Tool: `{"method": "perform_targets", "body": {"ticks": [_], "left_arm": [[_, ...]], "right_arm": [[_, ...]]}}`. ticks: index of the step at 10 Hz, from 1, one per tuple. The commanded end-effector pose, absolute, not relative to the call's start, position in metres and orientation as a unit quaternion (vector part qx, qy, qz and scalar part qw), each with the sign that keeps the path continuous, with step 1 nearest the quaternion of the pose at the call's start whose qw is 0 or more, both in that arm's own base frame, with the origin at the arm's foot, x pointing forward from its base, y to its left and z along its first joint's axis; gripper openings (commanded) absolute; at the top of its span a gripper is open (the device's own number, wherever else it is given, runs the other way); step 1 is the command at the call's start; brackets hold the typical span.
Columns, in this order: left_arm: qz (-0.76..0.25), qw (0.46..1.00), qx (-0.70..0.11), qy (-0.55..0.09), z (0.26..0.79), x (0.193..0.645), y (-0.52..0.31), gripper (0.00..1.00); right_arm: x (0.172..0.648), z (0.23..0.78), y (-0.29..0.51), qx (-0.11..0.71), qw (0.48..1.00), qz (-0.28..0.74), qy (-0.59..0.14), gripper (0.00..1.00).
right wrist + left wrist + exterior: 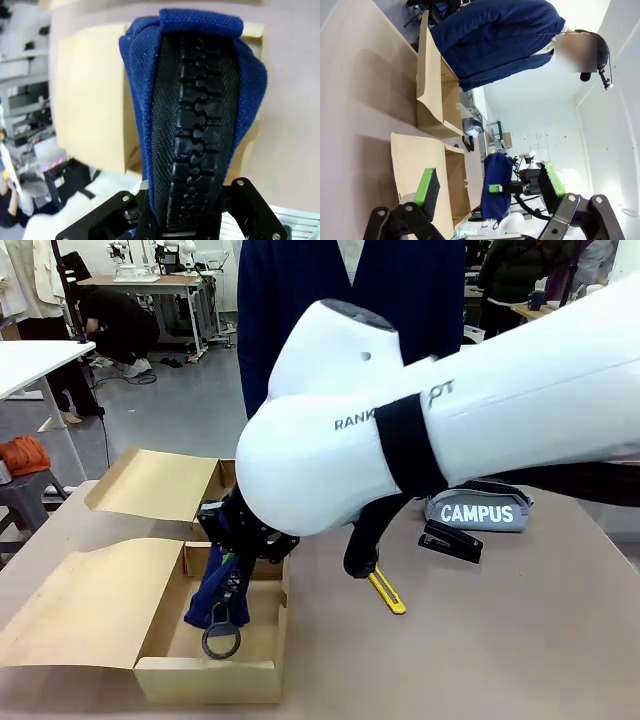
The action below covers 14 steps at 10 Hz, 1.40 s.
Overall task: Place items inside the box.
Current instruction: Pick up a Pencil pouch or Stapler and place it inside the Mailer Box closest to the robot.
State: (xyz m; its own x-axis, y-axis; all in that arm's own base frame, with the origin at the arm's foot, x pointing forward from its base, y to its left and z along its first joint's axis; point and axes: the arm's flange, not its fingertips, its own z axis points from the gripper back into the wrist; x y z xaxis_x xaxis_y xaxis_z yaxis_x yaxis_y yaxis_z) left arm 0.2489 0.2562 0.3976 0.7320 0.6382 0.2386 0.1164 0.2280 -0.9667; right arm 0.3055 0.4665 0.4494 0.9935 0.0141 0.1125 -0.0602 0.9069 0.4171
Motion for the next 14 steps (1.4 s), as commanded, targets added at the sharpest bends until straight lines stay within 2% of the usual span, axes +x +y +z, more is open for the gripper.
{"method": "perform_targets", "body": {"ticks": [1, 5, 9, 12, 13, 14], "left_arm": [[0.175, 0.708, -0.598, -0.332, 0.399, 0.250, 0.255, 1.00], [0.175, 0.708, -0.598, -0.332, 0.399, 0.250, 0.255, 1.00], [0.175, 0.708, -0.598, -0.332, 0.399, 0.250, 0.255, 1.00], [0.175, 0.708, -0.598, -0.332, 0.399, 0.250, 0.255, 1.00], [0.175, 0.708, -0.598, -0.332, 0.399, 0.250, 0.255, 1.00], [0.175, 0.708, -0.598, -0.332, 0.399, 0.250, 0.255, 1.00]], "right_arm": [[0.325, 0.436, 0.508, 0.168, 0.985, -0.009, -0.030, 0.06], [0.337, 0.382, 0.510, 0.121, 0.992, -0.028, 0.012, 0.06], [0.333, 0.370, 0.509, 0.109, 0.993, -0.029, 0.019, 0.06], [0.332, 0.369, 0.509, 0.112, 0.993, -0.026, 0.022, 0.95], [0.332, 0.369, 0.509, 0.115, 0.993, -0.026, 0.023, 1.00], [0.332, 0.370, 0.508, 0.117, 0.993, -0.026, 0.025, 1.00]]}}
